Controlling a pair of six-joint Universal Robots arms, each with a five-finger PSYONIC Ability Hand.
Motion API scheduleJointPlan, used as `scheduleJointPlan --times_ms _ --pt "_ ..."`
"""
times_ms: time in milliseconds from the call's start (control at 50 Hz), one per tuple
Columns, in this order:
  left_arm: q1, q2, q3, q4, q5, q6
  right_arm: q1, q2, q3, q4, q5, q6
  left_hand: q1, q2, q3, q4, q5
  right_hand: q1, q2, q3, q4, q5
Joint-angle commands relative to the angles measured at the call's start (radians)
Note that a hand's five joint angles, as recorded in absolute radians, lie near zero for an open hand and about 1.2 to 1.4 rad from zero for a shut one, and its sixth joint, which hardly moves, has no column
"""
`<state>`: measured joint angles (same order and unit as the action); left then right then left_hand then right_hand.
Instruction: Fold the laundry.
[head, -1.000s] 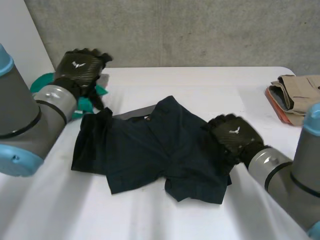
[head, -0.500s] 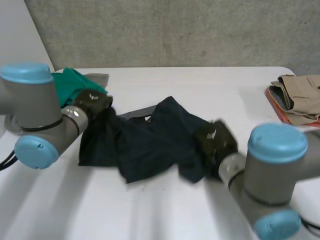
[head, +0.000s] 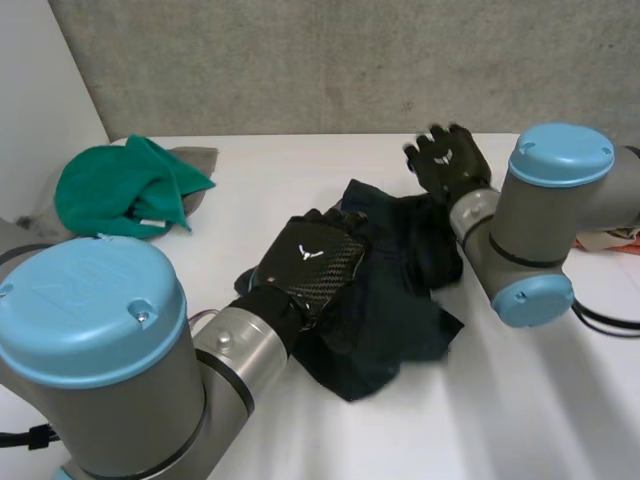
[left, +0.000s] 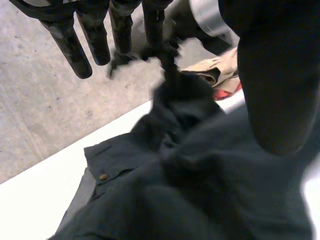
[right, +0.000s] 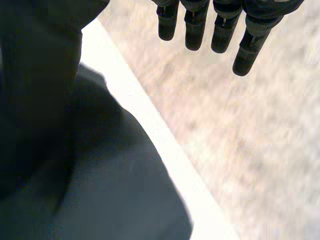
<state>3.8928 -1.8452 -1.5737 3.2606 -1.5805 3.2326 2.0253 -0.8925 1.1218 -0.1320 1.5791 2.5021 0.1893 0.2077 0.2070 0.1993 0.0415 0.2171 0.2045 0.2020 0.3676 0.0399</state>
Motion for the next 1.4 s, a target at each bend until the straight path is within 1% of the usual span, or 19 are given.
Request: scheduleJointPlan --times_ms 20,120,340,640,700,720,760,840,920,980,1000,1060,1140,1200,1240,1340,1360,1380,1400 --pt "0.092 0.125 -0.046 0.008 0.004 0.022 -0.071 -0.071 0.116 0.046 0.035 0.012 0.006 -0.012 -0.011 -0.003 -0.02 -0.043 -0.03 -0.027 -0.193 -0.04" --pt "0.252 0.158 -0.117 0.031 0.045 0.183 -0.131 -0.219 0.251 0.046 -0.013 0.034 0.062 0.044 0.045 0.052 0.035 -0.043 -0.03 -0.027 -0.193 -0.04" --pt "0.35 -0.089 -0.135 0.06 0.221 0.599 -0.184 -0.399 0.469 0.057 -0.16 0.072 0.253 0.235 0.235 0.243 0.226 -0.043 -0.03 -0.027 -0.193 -0.04" --pt "0.356 -0.327 -0.008 0.245 0.247 0.622 -0.237 -0.427 0.581 0.042 -0.168 0.07 0.582 0.563 0.564 0.572 0.555 -0.043 -0.03 -0.027 -0.193 -0.04" --pt "0.355 -0.356 0.011 0.245 0.249 0.627 -0.24 -0.427 0.586 0.035 -0.168 0.07 0.892 0.874 0.874 0.882 0.865 -0.043 -0.03 -0.027 -0.193 -0.04" --pt "0.353 -0.368 0.026 0.251 0.246 0.63 -0.24 -0.427 0.587 0.031 -0.166 0.07 1.204 1.185 1.186 1.194 1.177 -0.043 -0.03 -0.027 -0.193 -0.04" --pt "0.355 -0.373 0.05 0.26 0.237 0.633 -0.24 -0.427 0.587 0.026 -0.166 0.07 1.207 1.189 1.189 1.197 1.18 -0.043 -0.03 -0.027 -0.193 -0.04" --pt "0.362 -0.364 0.159 0.321 0.166 0.615 -0.238 -0.43 0.586 0.025 -0.166 0.07 1.207 1.189 1.189 1.197 1.18 -0.043 -0.03 -0.027 -0.193 -0.04" --pt "0.382 -0.326 0.3 0.404 0.039 0.593 -0.235 -0.442 0.584 0.023 -0.165 0.073 1.207 1.189 1.189 1.197 1.18 -0.043 -0.03 -0.027 -0.193 -0.04" --pt "0.386 -0.258 0.406 0.436 0.04 0.494 -0.231 -0.451 0.582 0.022 -0.163 0.075 1.207 1.189 1.189 1.197 1.18 -0.043 -0.03 -0.027 -0.193 -0.04" --pt "0.379 -0.235 0.45 0.444 0.06 0.395 -0.229 -0.453 0.582 0.015 -0.16 0.075 1.207 1.189 1.189 1.197 1.18 -0.043 -0.03 -0.027 -0.193 -0.04" --pt "0.364 -0.218 0.512 0.446 0.097 0.268 -0.229 -0.456 0.582 0.0 -0.154 0.078 1.207 1.189 1.189 1.197 1.18 -0.043 -0.03 -0.027 -0.193 -0.04" --pt "0.272 -0.187 0.538 0.444 0.201 0.069 -0.238 -0.471 0.584 -0.018 -0.142 0.112 1.207 1.189 1.189 1.197 1.18 -0.043 -0.03 -0.027 -0.193 -0.04" --pt "0.217 -0.189 0.511 0.436 0.258 0.004 -0.243 -0.476 0.581 -0.018 -0.137 0.136 1.207 1.189 1.189 1.197 1.18 -0.043 -0.03 -0.027 -0.193 -0.04" --pt "0.163 -0.2 0.451 0.435 0.338 -0.034 -0.254 -0.479 0.579 -0.02 -0.134 0.15 1.207 1.189 1.189 1.197 1.18 -0.043 -0.03 -0.027 -0.193 -0.04" --pt "0.087 -0.287 0.348 0.412 0.477 -0.036 -0.316 -0.485 0.582 -0.02 -0.134 0.152 1.207 1.189 1.189 1.197 1.18 -0.043 -0.03 -0.027 -0.193 -0.04" --pt "0.076 -0.301 0.331 0.401 0.493 -0.036 -0.326 -0.485 0.582 -0.02 -0.134 0.152 1.056 1.038 1.038 1.046 1.029 -0.043 -0.03 -0.027 -0.193 -0.04" --pt "0.056 -0.321 0.296 0.371 0.511 -0.036 -0.338 -0.487 0.586 -0.02 -0.137 0.152 0.668 0.65 0.65 0.658 0.641 -0.043 -0.03 -0.027 -0.193 -0.04" --pt "0.047 -0.325 0.279 0.354 0.514 -0.033 -0.343 -0.485 0.586 -0.021 -0.137 0.152 0.478 0.46 0.461 0.468 0.451 -0.043 -0.03 -0.027 -0.193 -0.04"
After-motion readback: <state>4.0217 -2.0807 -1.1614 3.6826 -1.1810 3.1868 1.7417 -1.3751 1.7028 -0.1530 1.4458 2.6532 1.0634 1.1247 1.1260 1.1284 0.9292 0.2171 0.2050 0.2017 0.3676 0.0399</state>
